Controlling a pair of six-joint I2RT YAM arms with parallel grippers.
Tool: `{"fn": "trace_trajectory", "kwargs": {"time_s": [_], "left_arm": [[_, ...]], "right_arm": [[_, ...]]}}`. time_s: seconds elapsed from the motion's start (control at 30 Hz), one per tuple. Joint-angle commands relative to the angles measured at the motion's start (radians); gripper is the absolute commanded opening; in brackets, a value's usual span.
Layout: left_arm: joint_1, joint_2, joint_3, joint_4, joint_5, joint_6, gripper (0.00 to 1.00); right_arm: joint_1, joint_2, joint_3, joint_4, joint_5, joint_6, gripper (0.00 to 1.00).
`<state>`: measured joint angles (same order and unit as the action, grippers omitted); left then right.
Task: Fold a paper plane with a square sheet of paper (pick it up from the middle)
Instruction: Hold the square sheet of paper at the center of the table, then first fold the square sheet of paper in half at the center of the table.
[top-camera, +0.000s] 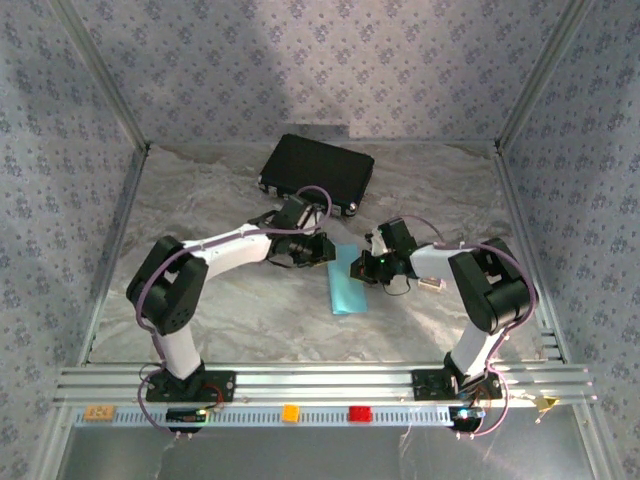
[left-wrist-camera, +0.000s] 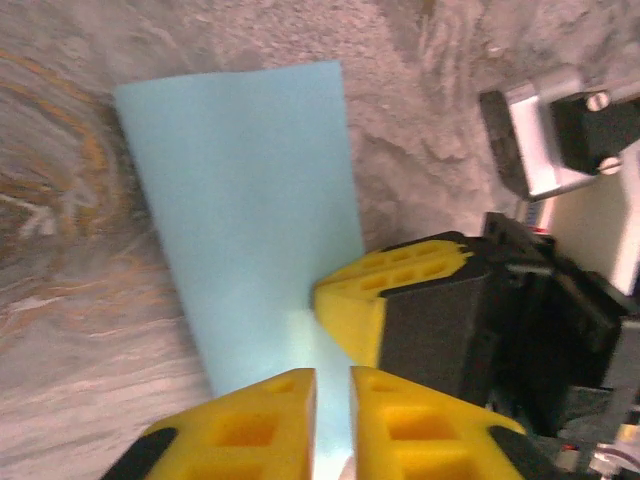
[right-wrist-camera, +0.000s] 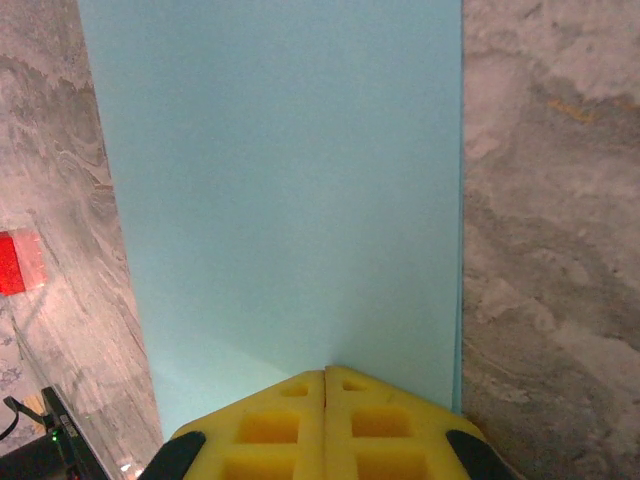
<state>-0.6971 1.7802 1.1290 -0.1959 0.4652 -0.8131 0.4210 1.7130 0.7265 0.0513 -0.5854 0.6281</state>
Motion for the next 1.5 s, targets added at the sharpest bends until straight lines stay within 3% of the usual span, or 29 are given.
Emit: {"fn": "trace_trajectory", "kwargs": {"time_s": [0.0,0.07,0.27,1.0,1.27,1.47], "left_arm": [[-0.001,0.04,-0.02,0.15,0.146,-0.054,0.09],[0.001,0.065,-0.03,0.189,0.167,-0.081,0.0],[0.002,0.104,-0.051,0.25,0.183,-0.112,0.0],[0.033,0.172,-0.152,0.147,0.043,0.002,0.0],[0.038,0.118,-0.062,0.129,0.093,0.001,0.0],[0.054,0.157,-0.029,0.161,0.147,0.006,0.0]], "right_arm": [[-0.004,0.035,-0.019,-0.1,0.048,-0.018,0.0],[-0.004,0.033,-0.022,-0.1,0.056,-0.016,0.0],[-0.008,0.028,-0.033,-0.097,0.061,-0.011,0.0],[-0.005,0.031,-0.059,-0.076,0.08,0.024,0.0],[-0.005,0.025,-0.057,-0.082,0.08,0.023,0.0],[-0.004,0.025,-0.052,-0.078,0.082,0.031,0.0]]}}
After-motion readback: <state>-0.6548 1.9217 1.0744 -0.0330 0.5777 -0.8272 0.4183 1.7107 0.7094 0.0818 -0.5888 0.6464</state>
